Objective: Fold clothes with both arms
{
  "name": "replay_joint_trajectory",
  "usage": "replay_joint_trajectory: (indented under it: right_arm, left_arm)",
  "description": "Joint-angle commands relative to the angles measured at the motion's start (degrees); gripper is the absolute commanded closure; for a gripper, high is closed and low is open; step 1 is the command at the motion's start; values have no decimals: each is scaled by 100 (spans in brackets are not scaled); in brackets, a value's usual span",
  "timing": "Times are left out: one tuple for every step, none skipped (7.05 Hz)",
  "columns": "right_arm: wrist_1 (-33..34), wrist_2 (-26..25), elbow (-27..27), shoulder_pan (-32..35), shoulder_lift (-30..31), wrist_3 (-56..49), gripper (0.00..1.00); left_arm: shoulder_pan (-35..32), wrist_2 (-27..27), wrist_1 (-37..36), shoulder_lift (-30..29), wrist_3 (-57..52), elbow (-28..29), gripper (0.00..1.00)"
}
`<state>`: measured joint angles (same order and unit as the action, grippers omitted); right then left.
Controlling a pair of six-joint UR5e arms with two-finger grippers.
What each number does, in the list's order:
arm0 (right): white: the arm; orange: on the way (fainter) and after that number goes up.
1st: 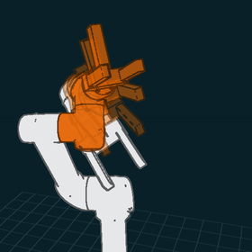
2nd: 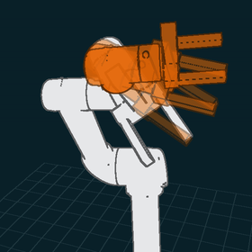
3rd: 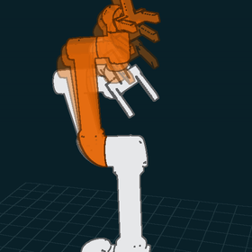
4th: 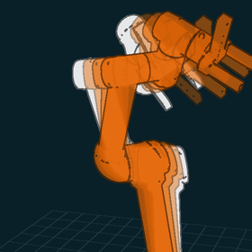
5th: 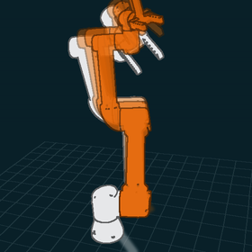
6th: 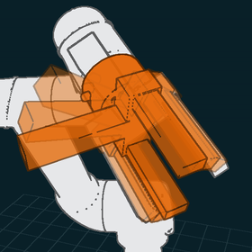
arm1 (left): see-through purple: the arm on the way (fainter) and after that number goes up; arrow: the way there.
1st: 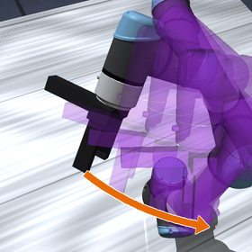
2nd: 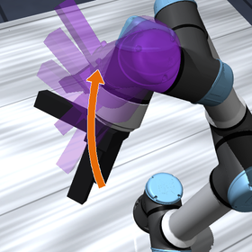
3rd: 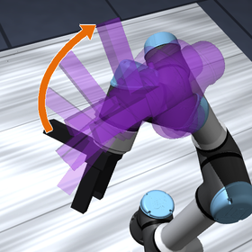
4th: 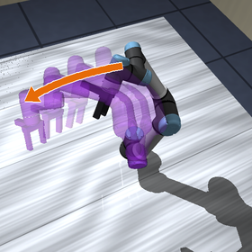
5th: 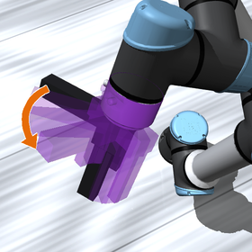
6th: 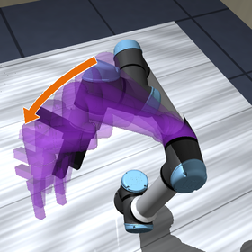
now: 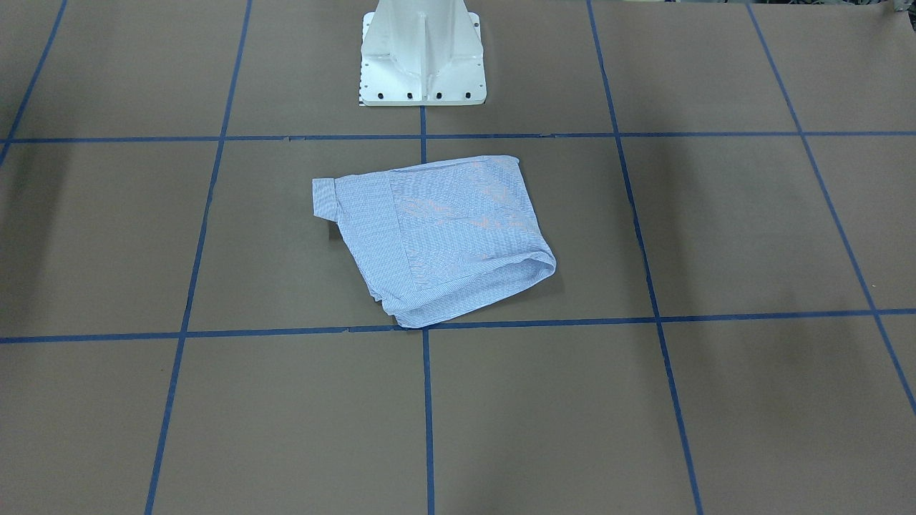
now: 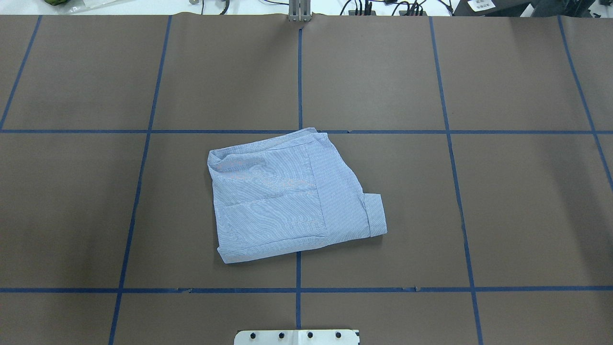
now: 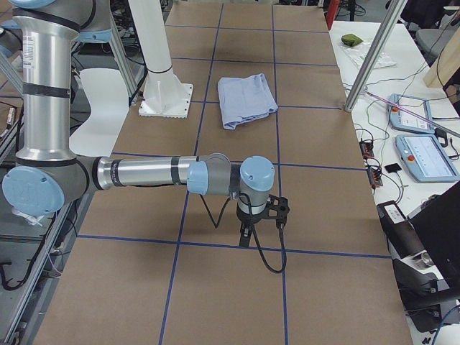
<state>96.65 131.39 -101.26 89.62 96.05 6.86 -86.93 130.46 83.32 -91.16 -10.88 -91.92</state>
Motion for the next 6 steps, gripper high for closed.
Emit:
replay_joint_trajectory:
  right_arm:
    - [-6,-70,-8,3,72,8,0]
    - [-6,-70,-17,11,72,8,0]
    - [-6,-70,-17,11,54,17,0]
    - [-6,-70,-8,11,46,17,0]
    - [-6,-70,-8,11,45,17,0]
    - [-6,-70,-8,11,37,17,0]
  left_arm:
    - [0,-3,0,-7,-2,-19,0]
    - [0,-3,0,-7,-2,-19,0]
    - [0,-3,0,-24,7,-19,0]
    - [0,-3,0,-24,7,-19,0]
    - [0,-3,-9,-24,7,-10,0]
    - [0,14,-9,-16,103,-10,0]
